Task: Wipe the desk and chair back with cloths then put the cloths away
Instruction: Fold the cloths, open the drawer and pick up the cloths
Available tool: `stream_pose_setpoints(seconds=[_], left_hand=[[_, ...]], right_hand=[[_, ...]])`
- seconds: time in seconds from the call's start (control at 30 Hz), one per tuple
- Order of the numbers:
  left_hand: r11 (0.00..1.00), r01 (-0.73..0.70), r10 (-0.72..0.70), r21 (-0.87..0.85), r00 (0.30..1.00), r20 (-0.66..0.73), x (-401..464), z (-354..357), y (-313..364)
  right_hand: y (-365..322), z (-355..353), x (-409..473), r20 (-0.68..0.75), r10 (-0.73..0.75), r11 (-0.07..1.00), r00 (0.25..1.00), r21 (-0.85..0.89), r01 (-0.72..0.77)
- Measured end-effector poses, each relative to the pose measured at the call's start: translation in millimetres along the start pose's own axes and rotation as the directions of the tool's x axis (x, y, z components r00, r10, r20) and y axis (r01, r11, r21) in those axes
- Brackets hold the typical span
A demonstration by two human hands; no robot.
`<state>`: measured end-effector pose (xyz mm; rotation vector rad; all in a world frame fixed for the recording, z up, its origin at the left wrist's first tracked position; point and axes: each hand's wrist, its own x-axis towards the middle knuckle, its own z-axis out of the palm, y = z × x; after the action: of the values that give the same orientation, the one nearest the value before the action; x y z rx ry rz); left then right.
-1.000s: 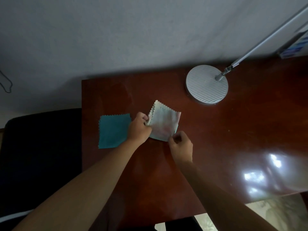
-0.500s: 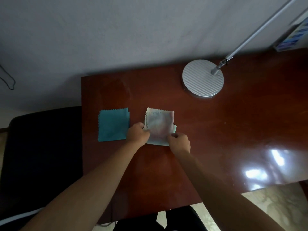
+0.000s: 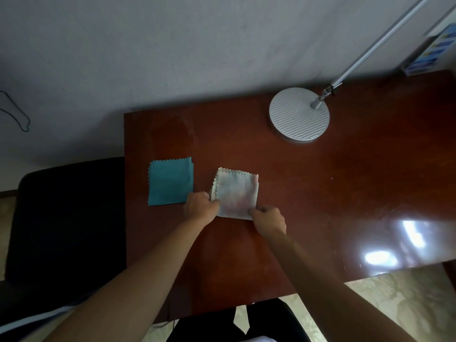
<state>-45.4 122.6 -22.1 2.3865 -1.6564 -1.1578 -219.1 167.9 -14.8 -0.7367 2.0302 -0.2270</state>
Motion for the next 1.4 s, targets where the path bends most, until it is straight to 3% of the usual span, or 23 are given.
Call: stream_pose_setpoints(seconds=[0.17, 0.3, 0.4, 0.53, 0.63, 0.83, 1.1, 1.4], left_hand=[[0.998, 0.061, -0.059, -0.034, 0.997, 0.048, -4, -1, 3], [0.931, 0.188, -0.154, -0.313, 0.980, 0.129, -4, 5, -1], [0.896, 0.178, -0.138, -0.407, 0.982, 0.126, -6, 5, 0], [0.940, 0.045, -0.048, -0.340, 0.999, -0.001, 0, -7, 11], [0.949, -0.016, 0.012, -0.314, 1.000, -0.015, 5, -20, 21], [0.969, -0.068, 0.046, -0.236, 0.994, -0.096, -6, -20, 8], [0.966, -0.044, 0.050, -0.254, 0.999, 0.020, -48, -6, -24], [0.963, 0.070, -0.061, -0.260, 0.997, 0.044, -132, 40, -56]], right_hand=[[-5, 1, -2, 0.013, 0.024, 0.999, 1.000, -0.038, -0.023], [-3, 4, -1, -0.003, 0.049, 0.997, 0.999, 0.054, -0.048], [-7, 3, 2, -0.034, 0.016, 0.993, 0.999, 0.118, -0.012], [-27, -5, 8, -0.091, -0.103, 0.978, 0.990, 0.172, 0.118], [-44, -8, 9, -0.084, -0.173, 0.959, 0.981, 0.214, 0.188], [-35, -1, -6, -0.102, -0.198, 0.973, 0.975, 0.101, 0.208], [8, 8, -31, 0.003, -0.170, 0.984, 0.985, 0.053, 0.170], [86, 9, -57, 0.196, -0.217, 0.976, 0.956, 0.020, 0.218]])
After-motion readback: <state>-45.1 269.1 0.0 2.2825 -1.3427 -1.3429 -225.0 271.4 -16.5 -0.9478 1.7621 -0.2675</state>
